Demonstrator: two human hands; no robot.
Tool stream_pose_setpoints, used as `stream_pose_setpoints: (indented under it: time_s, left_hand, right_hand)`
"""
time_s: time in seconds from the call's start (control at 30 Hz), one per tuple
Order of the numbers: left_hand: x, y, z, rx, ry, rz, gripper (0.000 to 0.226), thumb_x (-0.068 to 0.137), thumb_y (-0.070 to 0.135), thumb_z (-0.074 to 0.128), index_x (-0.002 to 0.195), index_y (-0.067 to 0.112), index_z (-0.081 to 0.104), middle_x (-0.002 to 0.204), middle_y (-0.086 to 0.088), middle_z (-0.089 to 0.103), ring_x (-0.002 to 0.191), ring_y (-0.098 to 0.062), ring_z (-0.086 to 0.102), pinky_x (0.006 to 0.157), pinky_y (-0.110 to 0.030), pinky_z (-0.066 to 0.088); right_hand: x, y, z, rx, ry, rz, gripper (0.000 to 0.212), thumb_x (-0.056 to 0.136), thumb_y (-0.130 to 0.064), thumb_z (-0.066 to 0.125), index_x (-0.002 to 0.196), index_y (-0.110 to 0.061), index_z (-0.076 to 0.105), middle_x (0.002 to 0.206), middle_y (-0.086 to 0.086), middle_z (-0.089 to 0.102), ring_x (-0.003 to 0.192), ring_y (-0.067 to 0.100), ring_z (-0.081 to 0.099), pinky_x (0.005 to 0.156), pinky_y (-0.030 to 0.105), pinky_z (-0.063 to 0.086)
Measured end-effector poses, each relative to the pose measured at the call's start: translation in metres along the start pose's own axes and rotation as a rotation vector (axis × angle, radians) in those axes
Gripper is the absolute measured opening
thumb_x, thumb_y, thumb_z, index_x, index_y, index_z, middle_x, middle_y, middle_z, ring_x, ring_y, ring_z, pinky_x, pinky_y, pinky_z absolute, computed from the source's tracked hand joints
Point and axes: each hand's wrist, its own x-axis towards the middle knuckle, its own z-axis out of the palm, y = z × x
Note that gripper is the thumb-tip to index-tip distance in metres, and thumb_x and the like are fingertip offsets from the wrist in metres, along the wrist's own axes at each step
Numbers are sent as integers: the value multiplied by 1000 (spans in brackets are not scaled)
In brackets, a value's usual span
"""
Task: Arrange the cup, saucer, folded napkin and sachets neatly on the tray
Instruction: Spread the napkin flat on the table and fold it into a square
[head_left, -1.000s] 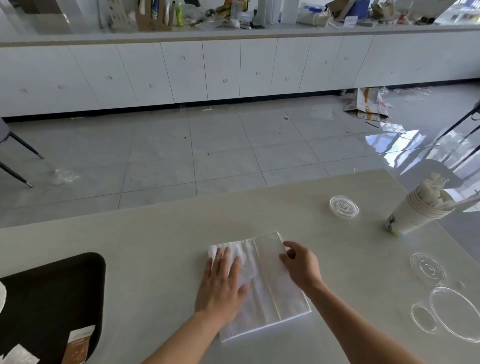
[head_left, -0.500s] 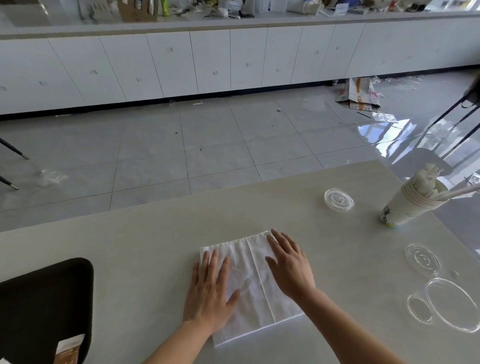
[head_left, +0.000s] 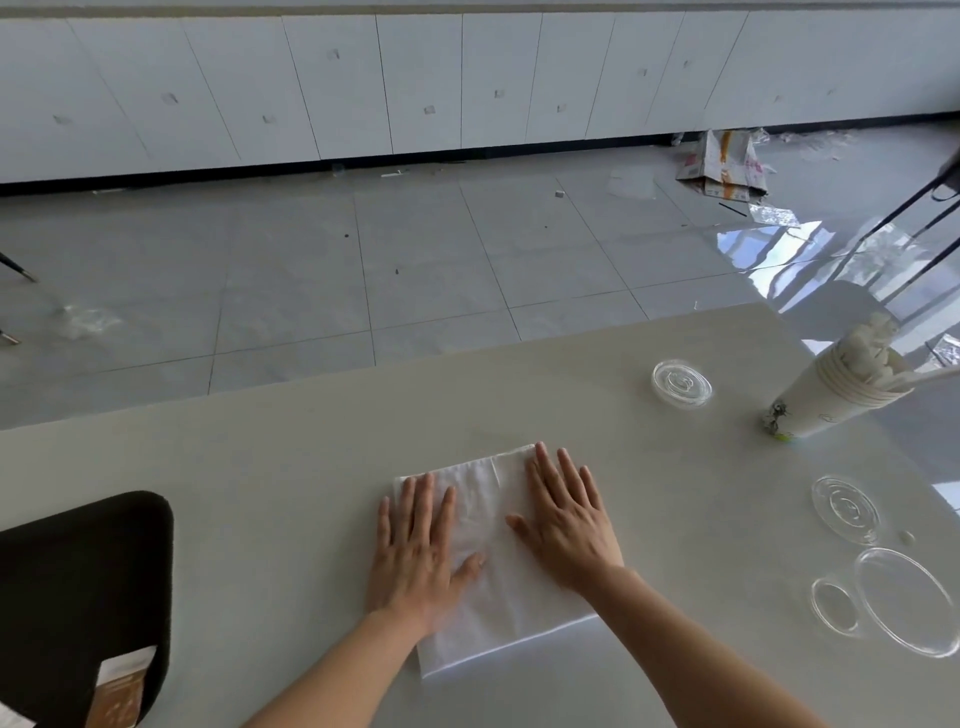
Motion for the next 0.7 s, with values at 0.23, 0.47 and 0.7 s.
stream_pose_setpoints:
  time_s: [0.23,0.47,0.7]
  left_hand:
    - [-64,11,5,-108,-14,101,82,89,69,32,152,18,19,161,-12,12,149,-32,7,114,-51,14]
    - [-73,16,-2,10,-135,76,85,88,72,25,149,13,27,158,-17,18,146,-36,11,110,-53,17]
    - [-79,-11,-24,-141,-74,312,74,77,67,52,138,27,38,152,-10,30,144,-29,20,115,-48,27]
  right_hand:
    - [-44,-10,5,9,84,-14,76,97,-70,22,157,-27,5,166,-8,-3,152,18,-8,120,44,3]
    - [-60,-14,8,-10,12,47,79,96,-71,22,157,-23,9,166,-5,-1,152,22,-7,121,43,-1]
    - [-77,-6,-5,34,59,15,76,95,-72,19,156,-26,17,165,-11,2,152,16,-7,122,41,2]
